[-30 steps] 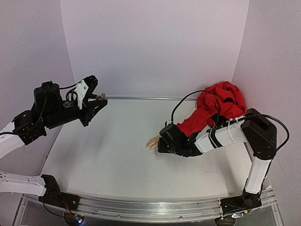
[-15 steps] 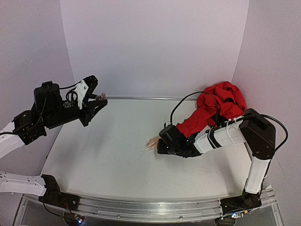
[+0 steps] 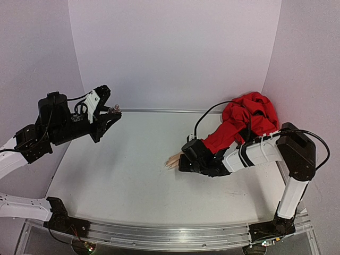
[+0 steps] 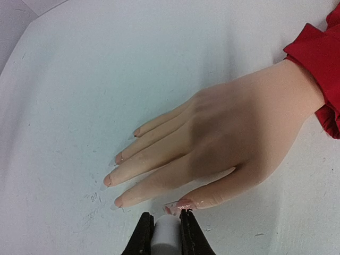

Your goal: Paint the nails

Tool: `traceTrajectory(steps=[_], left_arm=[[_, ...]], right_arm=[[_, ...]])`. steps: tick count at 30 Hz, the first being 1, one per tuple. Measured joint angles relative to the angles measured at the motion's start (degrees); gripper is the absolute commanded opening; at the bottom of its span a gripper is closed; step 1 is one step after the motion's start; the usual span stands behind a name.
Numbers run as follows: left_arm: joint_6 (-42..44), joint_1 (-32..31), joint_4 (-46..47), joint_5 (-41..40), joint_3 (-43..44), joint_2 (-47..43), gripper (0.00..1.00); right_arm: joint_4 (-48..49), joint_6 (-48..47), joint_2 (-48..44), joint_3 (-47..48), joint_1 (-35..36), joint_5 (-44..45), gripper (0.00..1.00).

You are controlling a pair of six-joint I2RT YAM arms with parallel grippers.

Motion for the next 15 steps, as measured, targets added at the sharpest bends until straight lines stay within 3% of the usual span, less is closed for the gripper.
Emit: traceTrajectory(steps=[15], left_arm=[[0.00, 0.00, 0.00, 0.00, 0.00, 0.00, 0.00]], right_arm=[[-0.04, -0.02, -1.33, -0.22, 0.00, 2.78, 0.00]])
